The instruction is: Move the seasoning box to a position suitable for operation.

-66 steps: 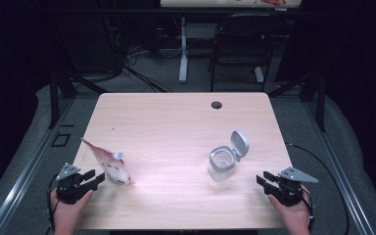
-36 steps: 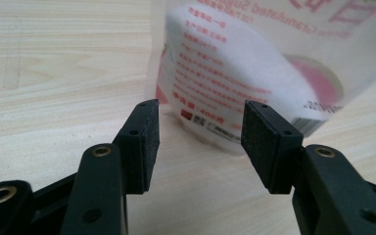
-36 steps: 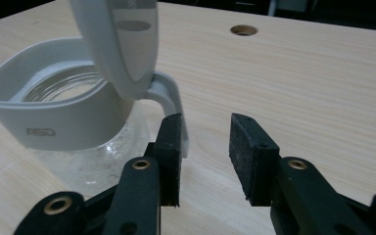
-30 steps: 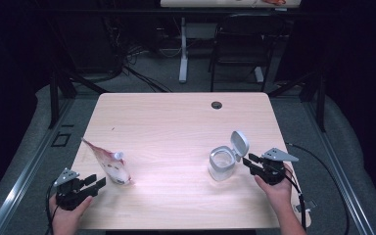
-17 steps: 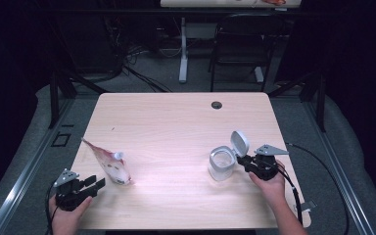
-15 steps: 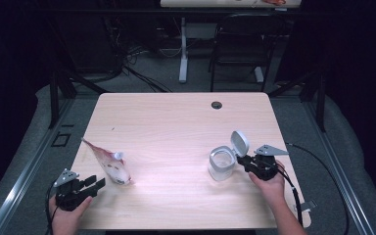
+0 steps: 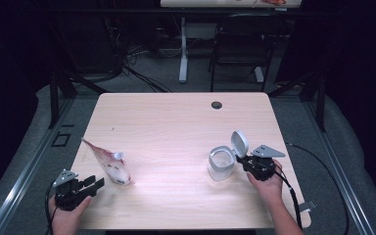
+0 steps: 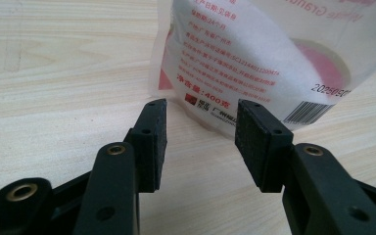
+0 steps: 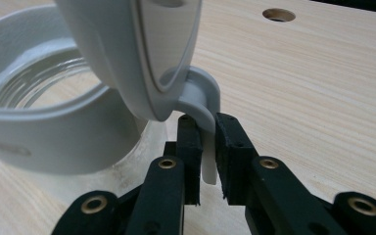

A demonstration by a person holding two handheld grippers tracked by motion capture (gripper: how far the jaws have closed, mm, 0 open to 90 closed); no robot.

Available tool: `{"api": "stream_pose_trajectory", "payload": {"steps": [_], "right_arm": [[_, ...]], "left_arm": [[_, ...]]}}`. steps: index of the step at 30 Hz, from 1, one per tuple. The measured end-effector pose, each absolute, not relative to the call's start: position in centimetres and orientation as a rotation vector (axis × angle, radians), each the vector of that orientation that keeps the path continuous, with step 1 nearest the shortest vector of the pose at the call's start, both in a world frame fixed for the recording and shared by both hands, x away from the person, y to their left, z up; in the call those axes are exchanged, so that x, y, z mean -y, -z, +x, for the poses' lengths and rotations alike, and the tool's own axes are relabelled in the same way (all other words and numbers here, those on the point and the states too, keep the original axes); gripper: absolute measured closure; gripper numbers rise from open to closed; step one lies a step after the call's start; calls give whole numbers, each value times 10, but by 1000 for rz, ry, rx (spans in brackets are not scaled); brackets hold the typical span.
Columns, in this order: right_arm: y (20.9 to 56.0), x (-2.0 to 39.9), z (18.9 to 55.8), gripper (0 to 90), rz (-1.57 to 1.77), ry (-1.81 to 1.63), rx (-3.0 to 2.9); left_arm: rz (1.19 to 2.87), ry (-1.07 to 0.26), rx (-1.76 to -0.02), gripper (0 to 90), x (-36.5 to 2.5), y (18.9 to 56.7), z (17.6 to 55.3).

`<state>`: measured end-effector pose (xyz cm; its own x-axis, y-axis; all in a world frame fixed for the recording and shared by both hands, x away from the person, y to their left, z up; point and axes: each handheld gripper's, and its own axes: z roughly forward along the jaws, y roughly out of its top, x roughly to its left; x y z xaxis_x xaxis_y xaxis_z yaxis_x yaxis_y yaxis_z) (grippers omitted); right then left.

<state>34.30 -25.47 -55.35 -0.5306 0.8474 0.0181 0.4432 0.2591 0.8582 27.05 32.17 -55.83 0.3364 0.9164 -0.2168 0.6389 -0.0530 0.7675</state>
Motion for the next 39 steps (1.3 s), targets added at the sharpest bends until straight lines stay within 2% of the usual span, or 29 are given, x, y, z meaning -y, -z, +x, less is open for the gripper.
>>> {"api": "stream_pose_trajectory", "payload": {"steps": [14,39], "right_arm": [[546,245,319,838,1039,-1105,-2191],[542,234,304,835,957,-1138,-2326]], "left_arm": [[1782,-441,-1347,543,-320,552,265],[1807,-427,-1306,548,-308,552,262]]}}
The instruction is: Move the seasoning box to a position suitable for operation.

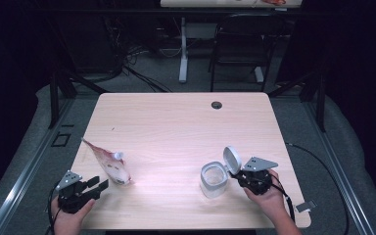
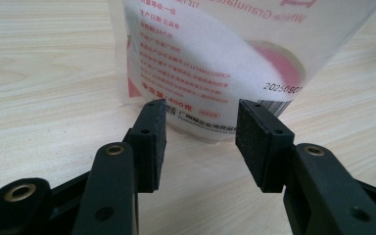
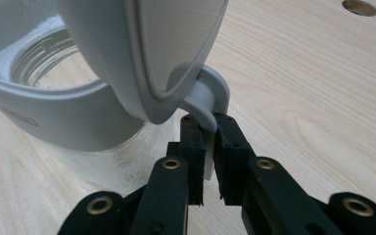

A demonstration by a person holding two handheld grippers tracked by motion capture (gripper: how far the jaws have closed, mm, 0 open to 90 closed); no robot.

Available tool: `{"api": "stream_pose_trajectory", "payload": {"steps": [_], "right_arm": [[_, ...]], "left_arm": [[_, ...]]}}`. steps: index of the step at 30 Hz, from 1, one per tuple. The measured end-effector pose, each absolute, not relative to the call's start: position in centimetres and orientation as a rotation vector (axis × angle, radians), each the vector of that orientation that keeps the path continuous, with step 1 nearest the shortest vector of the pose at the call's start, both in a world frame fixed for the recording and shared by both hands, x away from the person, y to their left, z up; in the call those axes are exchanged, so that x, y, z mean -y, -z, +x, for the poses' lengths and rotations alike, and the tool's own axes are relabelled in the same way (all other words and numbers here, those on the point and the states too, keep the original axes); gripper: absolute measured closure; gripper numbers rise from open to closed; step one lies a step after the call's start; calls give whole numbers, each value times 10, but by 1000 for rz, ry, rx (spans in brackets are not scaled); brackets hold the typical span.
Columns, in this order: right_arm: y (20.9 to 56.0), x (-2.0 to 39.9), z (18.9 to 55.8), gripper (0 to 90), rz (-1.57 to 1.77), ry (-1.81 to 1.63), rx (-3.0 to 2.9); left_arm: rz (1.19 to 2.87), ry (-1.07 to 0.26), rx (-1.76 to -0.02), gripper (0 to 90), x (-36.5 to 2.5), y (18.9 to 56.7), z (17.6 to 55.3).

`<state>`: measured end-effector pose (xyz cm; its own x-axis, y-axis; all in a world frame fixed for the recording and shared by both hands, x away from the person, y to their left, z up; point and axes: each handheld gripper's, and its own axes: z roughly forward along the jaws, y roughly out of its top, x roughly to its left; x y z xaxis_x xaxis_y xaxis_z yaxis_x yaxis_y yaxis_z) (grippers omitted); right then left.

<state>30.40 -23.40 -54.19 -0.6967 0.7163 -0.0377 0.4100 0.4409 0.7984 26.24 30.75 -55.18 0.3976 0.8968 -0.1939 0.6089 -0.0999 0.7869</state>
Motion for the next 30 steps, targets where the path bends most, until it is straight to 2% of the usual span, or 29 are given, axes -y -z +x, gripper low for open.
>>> {"api": "stream_pose_trajectory", "payload": {"steps": [17,22,30], "right_arm": [[544,240,315,825,827,-1213,-2401],[547,244,314,754,894,-1255,-2368],[548,247,314,786,945,-1276,-2354]], "left_arm": [[1836,-422,-1284,556,-302,552,265],[1835,-422,-1289,555,-303,553,265],[1824,-418,-1294,556,-306,553,264]]}}
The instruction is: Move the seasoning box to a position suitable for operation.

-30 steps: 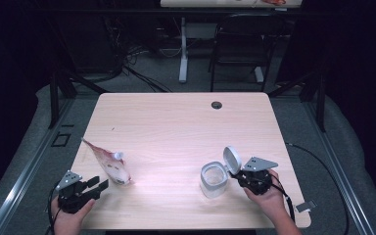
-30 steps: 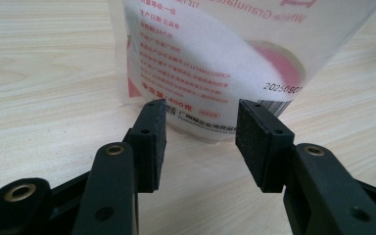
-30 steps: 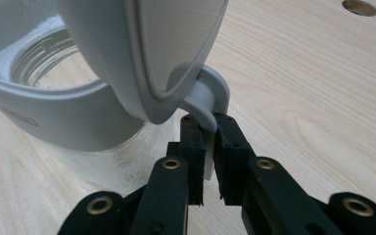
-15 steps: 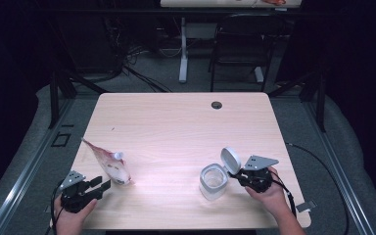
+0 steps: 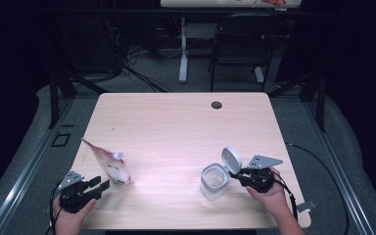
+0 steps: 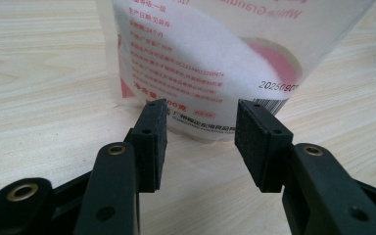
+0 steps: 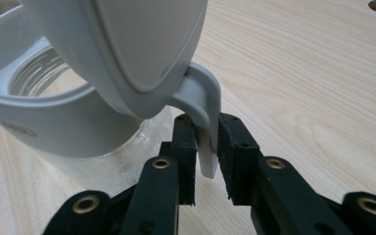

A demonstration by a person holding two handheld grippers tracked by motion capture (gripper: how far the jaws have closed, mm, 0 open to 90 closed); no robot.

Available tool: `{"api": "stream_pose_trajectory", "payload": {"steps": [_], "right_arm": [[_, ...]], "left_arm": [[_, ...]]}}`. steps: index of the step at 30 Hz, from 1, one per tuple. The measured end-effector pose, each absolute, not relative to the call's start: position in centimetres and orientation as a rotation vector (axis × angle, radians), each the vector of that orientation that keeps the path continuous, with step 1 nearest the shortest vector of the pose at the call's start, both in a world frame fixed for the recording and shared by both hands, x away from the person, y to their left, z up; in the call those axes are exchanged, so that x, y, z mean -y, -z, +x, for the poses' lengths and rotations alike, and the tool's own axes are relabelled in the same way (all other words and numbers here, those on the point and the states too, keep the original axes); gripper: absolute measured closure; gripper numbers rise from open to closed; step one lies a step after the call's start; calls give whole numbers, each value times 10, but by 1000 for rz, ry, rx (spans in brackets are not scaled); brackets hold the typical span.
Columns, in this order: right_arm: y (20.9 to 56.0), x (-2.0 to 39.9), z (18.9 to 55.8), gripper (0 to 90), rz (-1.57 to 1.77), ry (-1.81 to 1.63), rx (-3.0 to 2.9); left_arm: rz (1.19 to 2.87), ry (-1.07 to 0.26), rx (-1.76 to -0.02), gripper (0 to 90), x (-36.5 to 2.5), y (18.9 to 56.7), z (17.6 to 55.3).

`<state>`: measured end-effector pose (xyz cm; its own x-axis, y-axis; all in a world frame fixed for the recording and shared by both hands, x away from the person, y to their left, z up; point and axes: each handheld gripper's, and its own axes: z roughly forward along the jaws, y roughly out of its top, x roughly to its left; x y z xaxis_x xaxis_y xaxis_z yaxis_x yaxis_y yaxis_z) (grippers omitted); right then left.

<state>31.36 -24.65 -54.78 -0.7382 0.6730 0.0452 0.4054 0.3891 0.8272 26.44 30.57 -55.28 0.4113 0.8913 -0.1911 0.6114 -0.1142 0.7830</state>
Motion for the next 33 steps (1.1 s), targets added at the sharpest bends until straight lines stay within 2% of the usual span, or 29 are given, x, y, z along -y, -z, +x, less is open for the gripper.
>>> {"api": "stream_pose_trajectory", "payload": {"steps": [33], "right_arm": [[544,245,307,830,791,-1258,-2462]], "left_arm": [[1825,-424,-1301,554,-306,553,264]]}}
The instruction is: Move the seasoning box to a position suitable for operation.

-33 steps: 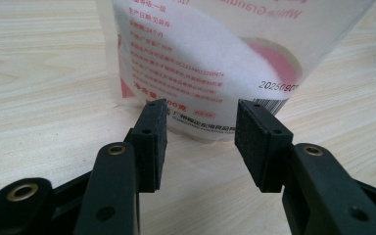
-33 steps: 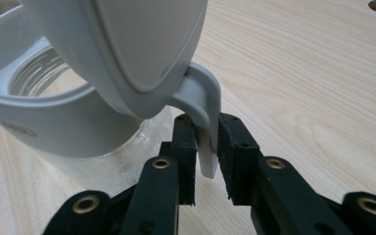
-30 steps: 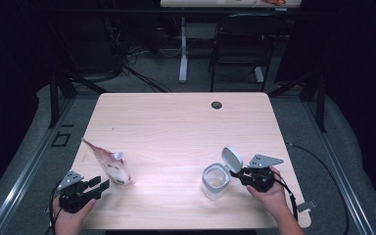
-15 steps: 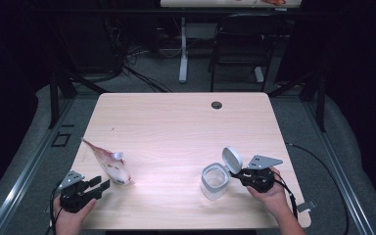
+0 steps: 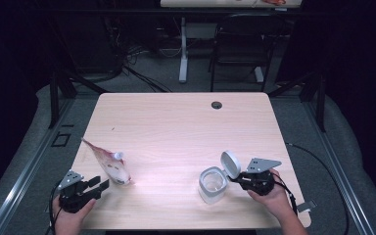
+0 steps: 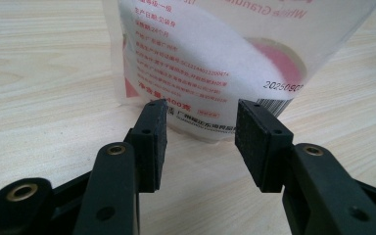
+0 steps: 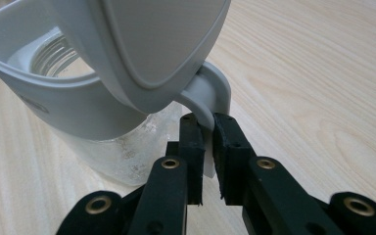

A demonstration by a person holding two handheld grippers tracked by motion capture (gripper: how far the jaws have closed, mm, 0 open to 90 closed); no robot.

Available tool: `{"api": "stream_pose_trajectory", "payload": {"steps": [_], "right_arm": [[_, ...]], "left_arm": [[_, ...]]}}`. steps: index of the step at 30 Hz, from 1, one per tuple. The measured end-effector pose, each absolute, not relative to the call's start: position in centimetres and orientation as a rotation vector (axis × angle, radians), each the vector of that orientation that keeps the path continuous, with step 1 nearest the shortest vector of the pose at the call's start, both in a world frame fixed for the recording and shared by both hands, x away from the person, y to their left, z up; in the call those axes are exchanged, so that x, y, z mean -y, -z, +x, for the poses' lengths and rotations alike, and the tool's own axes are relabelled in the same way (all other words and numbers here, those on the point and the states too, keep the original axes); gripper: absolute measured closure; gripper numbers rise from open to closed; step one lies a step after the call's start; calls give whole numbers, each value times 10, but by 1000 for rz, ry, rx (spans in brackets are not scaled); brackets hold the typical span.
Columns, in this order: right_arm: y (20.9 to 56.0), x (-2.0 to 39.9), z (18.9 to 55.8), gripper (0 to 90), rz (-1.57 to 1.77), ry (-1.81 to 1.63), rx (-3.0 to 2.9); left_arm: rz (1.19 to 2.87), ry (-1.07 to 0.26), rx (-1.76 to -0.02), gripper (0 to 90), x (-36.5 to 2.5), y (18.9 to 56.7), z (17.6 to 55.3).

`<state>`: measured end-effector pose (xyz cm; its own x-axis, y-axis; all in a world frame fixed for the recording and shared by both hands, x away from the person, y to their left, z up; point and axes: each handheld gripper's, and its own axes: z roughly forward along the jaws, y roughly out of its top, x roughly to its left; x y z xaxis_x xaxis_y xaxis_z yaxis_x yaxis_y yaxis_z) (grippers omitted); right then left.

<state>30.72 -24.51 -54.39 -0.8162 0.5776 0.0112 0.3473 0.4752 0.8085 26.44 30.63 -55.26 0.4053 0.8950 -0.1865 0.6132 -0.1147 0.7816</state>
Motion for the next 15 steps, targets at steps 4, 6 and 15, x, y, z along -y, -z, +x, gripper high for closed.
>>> {"api": "stream_pose_trajectory", "payload": {"steps": [4,6,15], "right_arm": [[544,246,307,825,791,-1263,-2468],[545,246,308,815,811,-1278,-2459],[547,250,312,784,873,-1310,-2427]], "left_arm": [[1827,-424,-1301,554,-306,553,265],[1826,-425,-1300,553,-305,553,265],[1817,-423,-1309,551,-306,554,265]]}}
